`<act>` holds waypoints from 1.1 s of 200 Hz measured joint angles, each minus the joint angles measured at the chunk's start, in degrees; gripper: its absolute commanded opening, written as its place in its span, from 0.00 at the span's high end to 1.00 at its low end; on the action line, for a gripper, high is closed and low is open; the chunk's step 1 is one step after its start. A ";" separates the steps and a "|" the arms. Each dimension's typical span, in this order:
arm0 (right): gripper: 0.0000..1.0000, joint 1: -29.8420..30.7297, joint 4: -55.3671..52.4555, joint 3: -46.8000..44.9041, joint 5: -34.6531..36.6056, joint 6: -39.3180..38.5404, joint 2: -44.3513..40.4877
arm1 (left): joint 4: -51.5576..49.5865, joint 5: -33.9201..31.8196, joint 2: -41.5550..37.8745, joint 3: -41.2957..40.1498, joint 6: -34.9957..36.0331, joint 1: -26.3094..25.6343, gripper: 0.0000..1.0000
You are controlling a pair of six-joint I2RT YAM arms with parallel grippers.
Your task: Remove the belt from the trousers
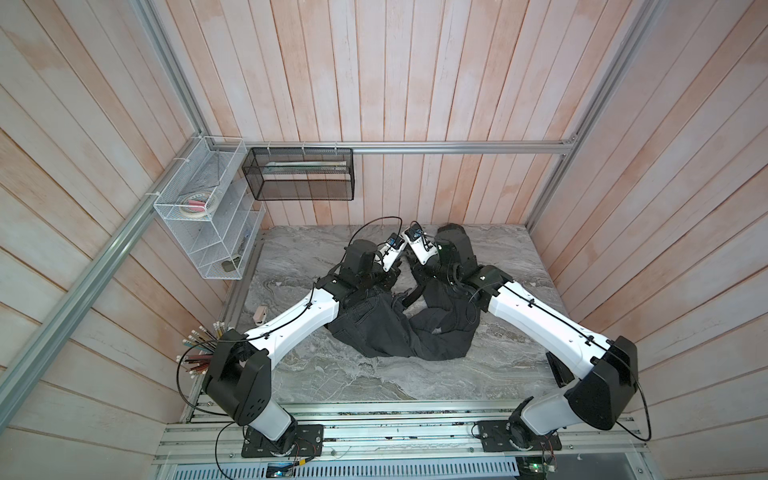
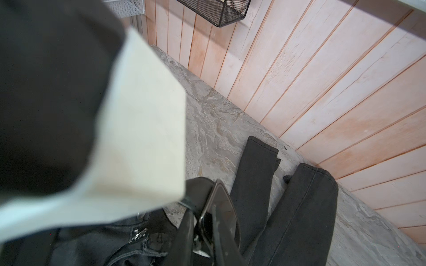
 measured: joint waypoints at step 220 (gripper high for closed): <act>0.84 -8.22 21.70 -22.10 -12.90 11.58 -6.23 | 1.95 5.86 -6.95 0.00 -2.49 1.88 1.00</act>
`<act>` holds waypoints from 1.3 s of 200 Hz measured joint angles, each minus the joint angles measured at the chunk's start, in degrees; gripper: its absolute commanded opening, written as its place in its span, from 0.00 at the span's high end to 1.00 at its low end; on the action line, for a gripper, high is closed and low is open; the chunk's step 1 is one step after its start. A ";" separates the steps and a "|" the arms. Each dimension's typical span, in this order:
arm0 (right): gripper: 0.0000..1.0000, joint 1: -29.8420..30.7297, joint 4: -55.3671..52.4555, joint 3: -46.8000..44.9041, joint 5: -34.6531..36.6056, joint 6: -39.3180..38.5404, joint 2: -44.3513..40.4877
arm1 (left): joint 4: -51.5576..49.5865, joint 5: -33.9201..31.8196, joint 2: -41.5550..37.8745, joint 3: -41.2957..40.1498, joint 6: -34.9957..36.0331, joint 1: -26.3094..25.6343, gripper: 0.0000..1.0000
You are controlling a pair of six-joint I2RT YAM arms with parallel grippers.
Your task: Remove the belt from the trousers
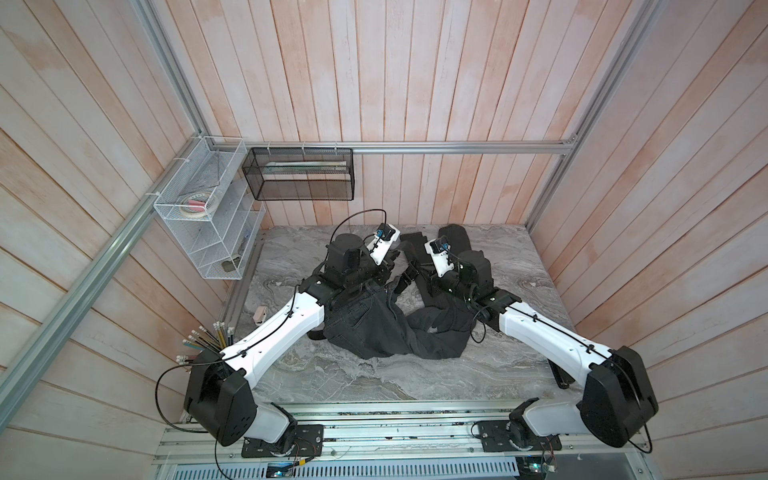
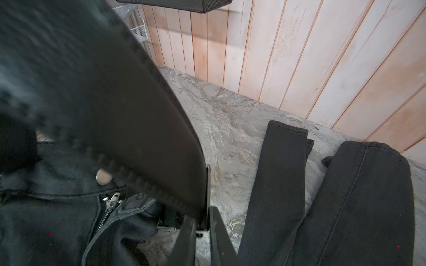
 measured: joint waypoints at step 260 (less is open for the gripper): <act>1.00 5.16 14.93 0.13 19.15 1.92 1.75 | 18.01 11.67 -3.39 -7.80 -13.55 5.25 1.00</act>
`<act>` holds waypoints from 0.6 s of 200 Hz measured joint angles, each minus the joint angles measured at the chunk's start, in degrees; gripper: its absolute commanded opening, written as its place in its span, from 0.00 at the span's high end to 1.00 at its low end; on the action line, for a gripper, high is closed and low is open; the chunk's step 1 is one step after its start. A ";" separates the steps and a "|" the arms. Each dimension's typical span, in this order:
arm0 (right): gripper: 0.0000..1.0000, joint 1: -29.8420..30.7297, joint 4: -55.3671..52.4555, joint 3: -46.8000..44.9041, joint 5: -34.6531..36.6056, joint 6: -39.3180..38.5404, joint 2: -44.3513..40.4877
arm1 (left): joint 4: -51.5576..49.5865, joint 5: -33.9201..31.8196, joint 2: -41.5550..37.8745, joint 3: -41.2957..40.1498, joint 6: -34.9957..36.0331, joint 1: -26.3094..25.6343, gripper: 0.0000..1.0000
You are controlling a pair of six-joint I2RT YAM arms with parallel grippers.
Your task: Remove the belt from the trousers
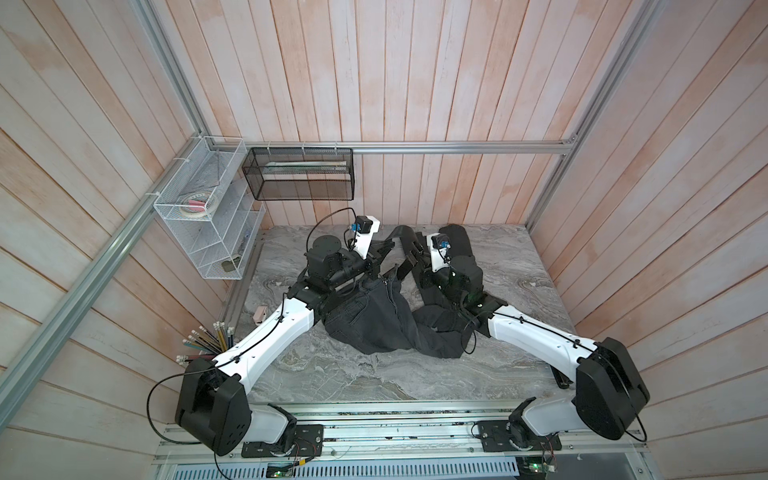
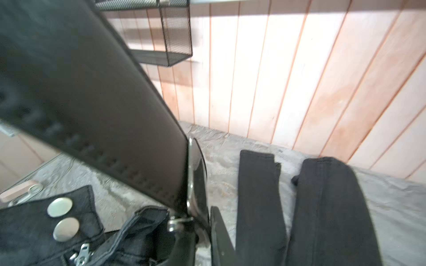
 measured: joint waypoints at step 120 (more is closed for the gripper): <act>1.00 5.33 -9.31 2.23 11.37 -5.60 -9.53 | 4.87 0.26 2.12 -6.45 1.86 -0.46 0.48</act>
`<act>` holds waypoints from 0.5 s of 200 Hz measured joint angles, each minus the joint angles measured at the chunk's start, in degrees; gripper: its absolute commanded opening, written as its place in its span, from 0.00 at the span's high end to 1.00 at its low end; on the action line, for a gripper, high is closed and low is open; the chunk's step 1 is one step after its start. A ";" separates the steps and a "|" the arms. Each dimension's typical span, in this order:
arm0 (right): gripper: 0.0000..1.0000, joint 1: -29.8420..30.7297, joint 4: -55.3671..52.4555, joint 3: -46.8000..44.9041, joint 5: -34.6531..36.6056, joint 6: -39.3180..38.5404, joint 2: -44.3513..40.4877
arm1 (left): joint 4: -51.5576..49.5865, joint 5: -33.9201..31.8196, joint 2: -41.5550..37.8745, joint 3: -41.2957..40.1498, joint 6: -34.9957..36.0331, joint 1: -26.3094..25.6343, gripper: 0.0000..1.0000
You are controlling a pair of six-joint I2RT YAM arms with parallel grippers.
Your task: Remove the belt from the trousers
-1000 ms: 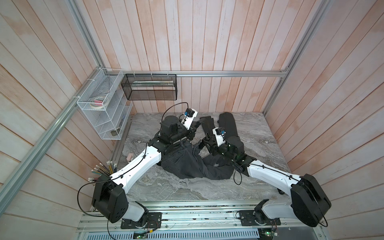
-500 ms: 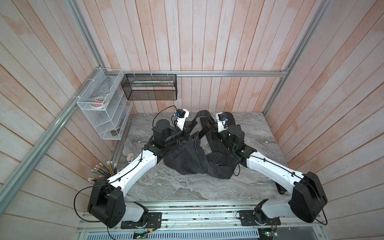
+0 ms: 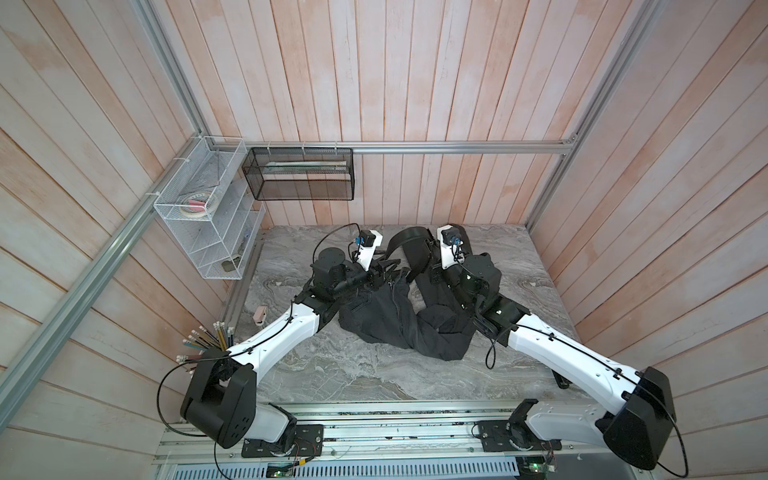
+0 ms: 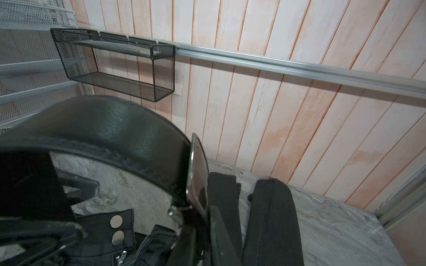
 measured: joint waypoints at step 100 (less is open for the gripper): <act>1.00 -0.02 -9.35 1.22 -0.31 2.60 1.49 | -16.68 -15.74 0.07 13.38 20.52 -9.07 0.41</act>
